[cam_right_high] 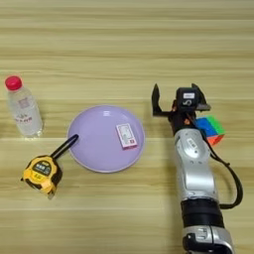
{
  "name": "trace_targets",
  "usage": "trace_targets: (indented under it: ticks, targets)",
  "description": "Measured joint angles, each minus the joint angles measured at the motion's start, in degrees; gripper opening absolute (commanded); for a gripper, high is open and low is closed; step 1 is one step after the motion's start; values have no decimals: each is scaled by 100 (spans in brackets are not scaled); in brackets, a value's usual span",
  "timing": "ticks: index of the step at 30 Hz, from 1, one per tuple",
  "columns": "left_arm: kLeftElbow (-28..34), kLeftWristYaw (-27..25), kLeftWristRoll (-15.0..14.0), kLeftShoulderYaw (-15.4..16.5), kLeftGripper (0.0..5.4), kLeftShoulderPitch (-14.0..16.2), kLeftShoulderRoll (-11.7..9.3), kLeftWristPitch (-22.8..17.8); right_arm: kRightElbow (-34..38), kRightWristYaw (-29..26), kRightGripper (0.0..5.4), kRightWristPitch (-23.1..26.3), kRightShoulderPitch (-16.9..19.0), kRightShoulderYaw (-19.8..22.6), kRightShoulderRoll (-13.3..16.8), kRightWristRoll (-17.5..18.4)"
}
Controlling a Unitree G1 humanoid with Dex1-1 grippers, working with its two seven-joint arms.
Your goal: Move the objects on the table
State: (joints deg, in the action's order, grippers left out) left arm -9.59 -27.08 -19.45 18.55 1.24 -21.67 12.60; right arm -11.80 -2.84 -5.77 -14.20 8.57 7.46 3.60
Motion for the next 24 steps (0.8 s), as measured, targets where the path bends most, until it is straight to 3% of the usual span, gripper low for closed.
trace_targets:
  ticks: [8, 13, 20, 24]
  targets:
    - [340, -232, 100, -335, 540, 98, 13, -60, -27, 8, 539, -2, -10, -1, 0, -1]
    - [384, -430, 300, -739, 540, 176, 32, -54, -32, 12, 539, -2, -10, -11, -1, -4]
    - [384, -572, 337, -828, 540, 249, 23, -36, -32, 16, 539, -3, -10, -12, -2, -4]
    - [280, -439, 532, -917, 540, 191, 59, -28, -32, 20, 539, -3, -10, -12, -2, -4]
